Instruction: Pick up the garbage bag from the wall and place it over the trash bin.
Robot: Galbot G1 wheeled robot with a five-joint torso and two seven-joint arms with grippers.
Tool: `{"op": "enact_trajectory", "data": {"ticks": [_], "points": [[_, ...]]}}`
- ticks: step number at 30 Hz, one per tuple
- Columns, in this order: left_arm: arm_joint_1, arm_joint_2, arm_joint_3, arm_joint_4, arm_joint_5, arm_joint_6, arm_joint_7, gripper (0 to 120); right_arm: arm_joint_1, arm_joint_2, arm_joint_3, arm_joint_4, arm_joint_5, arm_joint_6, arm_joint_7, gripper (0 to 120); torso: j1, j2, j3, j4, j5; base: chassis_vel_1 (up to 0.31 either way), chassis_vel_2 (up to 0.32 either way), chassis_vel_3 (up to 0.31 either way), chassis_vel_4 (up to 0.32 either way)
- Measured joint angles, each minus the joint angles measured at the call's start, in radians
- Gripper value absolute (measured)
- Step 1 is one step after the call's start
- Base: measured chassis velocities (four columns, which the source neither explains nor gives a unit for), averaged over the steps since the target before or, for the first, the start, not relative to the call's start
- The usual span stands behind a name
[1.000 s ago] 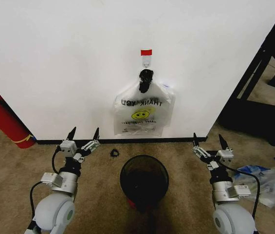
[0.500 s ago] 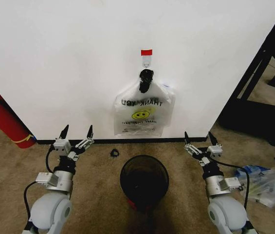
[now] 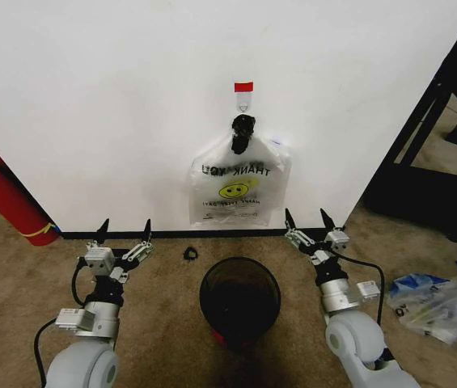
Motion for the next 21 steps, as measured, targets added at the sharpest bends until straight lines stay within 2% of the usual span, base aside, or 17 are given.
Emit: {"op": "enact_trajectory", "data": {"ticks": [1,3,6,7,9,17,21], "points": [[0.0,0.0,0.0,0.0,0.0,0.0,0.0,100,0.0,0.0,0.0,0.0,0.0,0.0,0.0,100,0.0,0.0,0.0,0.0,0.0,0.0,0.0,0.0,0.0],[0.004,-0.004,0.001,0.002,0.011,-0.002,-0.001,100,0.08,0.002,-0.05,-0.056,0.114,0.001,-0.026,100,0.0,0.0,0.0,0.0005,0.0,0.0,0.0,0.0,0.0],[0.009,-0.006,0.008,0.006,0.023,-0.003,-0.002,100,0.195,0.019,-0.113,-0.148,0.329,0.0,-0.074,100,0.0,0.0,0.0,0.0008,-0.0001,0.0,0.0,0.0,0.0],[0.003,-0.007,0.012,0.016,0.031,-0.003,-0.003,100,0.307,0.048,-0.155,-0.253,0.509,-0.001,-0.138,100,0.0,0.0,0.0,0.0003,-0.0001,0.0,0.0,0.0,0.0],[-0.005,-0.006,0.012,0.029,0.034,-0.002,-0.004,100,0.397,0.073,-0.181,-0.334,0.598,-0.006,-0.189,100,0.0,0.0,0.0,0.0004,-0.0001,0.0,0.0,0.0,0.0],[-0.01,-0.003,-0.011,0.057,0.034,-0.009,-0.016,100,0.586,0.166,-0.211,-0.545,0.636,-0.013,-0.227,100,0.0,0.0,0.0,0.0005,-0.0001,0.0,0.0,0.0,0.0],[-0.01,0.0,-0.017,0.062,0.03,-0.013,-0.018,100,0.614,0.192,-0.214,-0.592,0.615,-0.014,-0.232,100,0.0,0.0,0.0,0.0005,-0.0002,0.0,0.0,0.0,0.0]]}}
